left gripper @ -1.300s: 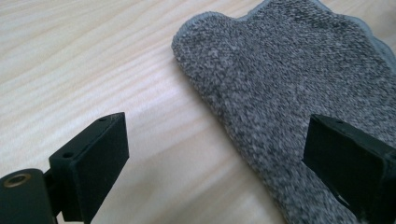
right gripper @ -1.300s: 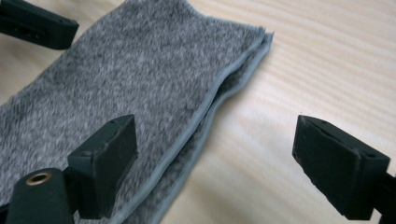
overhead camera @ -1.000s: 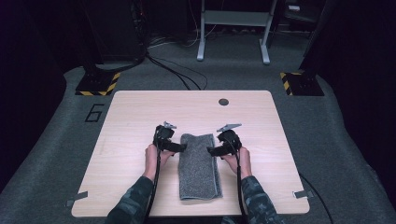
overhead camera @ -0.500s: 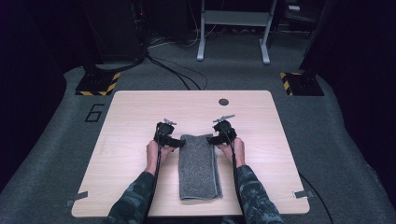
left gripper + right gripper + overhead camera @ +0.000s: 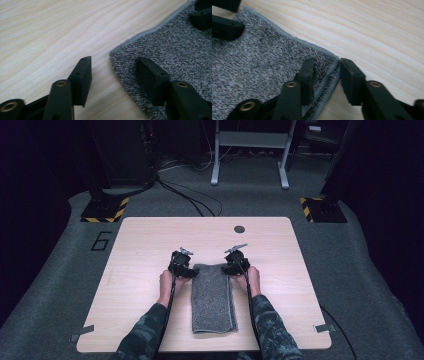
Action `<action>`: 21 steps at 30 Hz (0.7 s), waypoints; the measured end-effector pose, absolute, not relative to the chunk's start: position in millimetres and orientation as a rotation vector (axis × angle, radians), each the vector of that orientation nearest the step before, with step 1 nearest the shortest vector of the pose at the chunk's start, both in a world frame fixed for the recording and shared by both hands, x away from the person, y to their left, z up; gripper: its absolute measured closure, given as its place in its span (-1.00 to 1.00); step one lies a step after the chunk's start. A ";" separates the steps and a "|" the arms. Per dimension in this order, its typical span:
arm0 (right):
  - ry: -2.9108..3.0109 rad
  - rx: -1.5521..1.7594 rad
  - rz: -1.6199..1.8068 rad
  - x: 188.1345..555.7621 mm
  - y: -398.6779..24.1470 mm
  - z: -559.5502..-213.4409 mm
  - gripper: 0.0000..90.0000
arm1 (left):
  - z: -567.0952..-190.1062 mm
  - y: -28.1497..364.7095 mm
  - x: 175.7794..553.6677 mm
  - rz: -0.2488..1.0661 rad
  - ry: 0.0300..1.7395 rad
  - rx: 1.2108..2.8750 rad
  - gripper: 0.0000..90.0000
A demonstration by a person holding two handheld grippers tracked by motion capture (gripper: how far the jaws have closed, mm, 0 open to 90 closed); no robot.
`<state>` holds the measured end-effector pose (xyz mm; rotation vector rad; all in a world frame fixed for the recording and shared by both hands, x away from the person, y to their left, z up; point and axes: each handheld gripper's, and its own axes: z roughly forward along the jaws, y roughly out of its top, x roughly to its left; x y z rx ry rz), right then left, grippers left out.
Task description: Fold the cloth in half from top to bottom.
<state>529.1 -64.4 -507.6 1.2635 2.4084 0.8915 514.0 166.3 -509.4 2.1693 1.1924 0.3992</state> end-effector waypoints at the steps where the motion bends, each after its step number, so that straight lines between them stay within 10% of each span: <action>1: 2.411 1.262 0.888 529.0 -63.3 -507.5 0.56 | -509.0 165.0 513.8 0.399 1.190 2.175 0.15; 13: 2.416 1.300 0.914 527.1 -61.7 -507.6 0.86 | -510.1 163.9 511.7 0.358 1.182 2.147 0.86; 21: 2.388 1.306 0.937 524.0 -61.8 -509.4 0.88 | -513.6 162.1 507.1 0.406 1.172 2.114 0.93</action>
